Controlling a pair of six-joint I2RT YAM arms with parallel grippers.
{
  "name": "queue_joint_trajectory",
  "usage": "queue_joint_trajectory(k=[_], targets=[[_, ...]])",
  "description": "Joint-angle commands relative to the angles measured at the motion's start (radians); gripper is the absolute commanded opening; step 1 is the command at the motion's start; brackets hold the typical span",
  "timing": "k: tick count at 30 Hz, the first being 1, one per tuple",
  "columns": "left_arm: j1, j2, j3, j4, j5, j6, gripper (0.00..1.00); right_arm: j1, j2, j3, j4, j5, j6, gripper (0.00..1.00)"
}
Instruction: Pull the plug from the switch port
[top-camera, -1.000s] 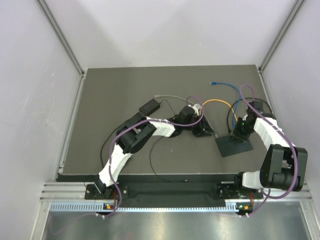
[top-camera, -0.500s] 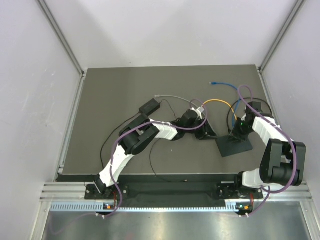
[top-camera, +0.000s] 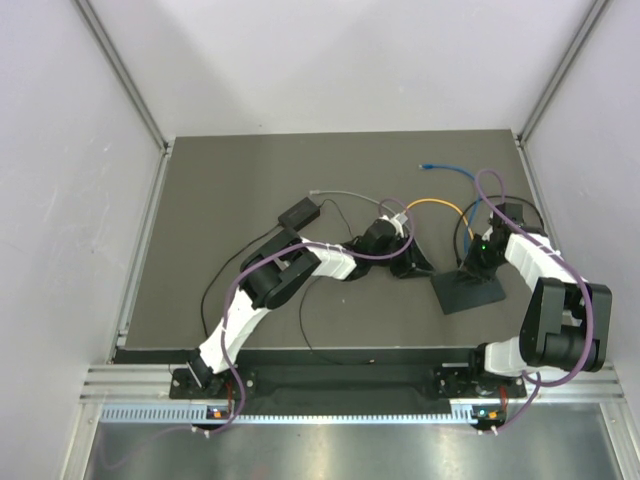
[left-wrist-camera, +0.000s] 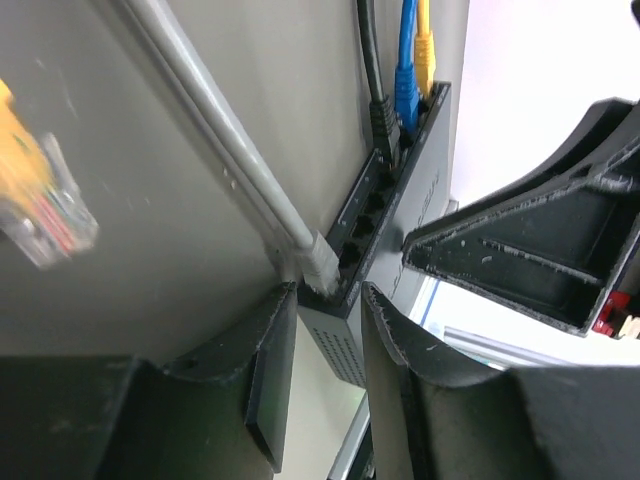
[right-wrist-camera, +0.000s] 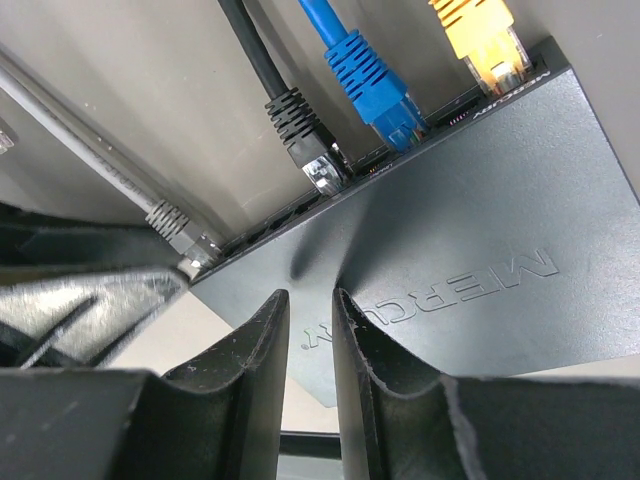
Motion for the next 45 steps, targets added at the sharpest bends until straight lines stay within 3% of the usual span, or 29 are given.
queue_joint_trajectory(k=[1, 15, 26, 34, 37, 45], targets=[[0.003, 0.042, 0.055, 0.032, -0.009, -0.021, 0.37, -0.006, 0.012, -0.004, 0.017, 0.012, -0.025, 0.24], [-0.005, 0.057, 0.052, 0.012, -0.005, -0.017, 0.33, -0.006, 0.029, 0.014, 0.008, 0.014, -0.039, 0.24], [-0.009, 0.051, 0.049, 0.000, 0.024, 0.046, 0.37, -0.006, 0.038, 0.026, 0.003, 0.023, -0.048, 0.24], [-0.012, 0.063, 0.058, -0.050, 0.020, 0.080, 0.33, -0.006, 0.043, 0.029, 0.006, 0.021, -0.047, 0.24], [-0.014, 0.077, 0.074, -0.055, 0.030, 0.079, 0.25, -0.006, 0.043, 0.025, 0.006, 0.024, -0.048, 0.24], [-0.022, 0.068, 0.081, -0.089, 0.023, 0.114, 0.31, -0.006, 0.044, 0.031, 0.005, 0.026, -0.050, 0.24]])
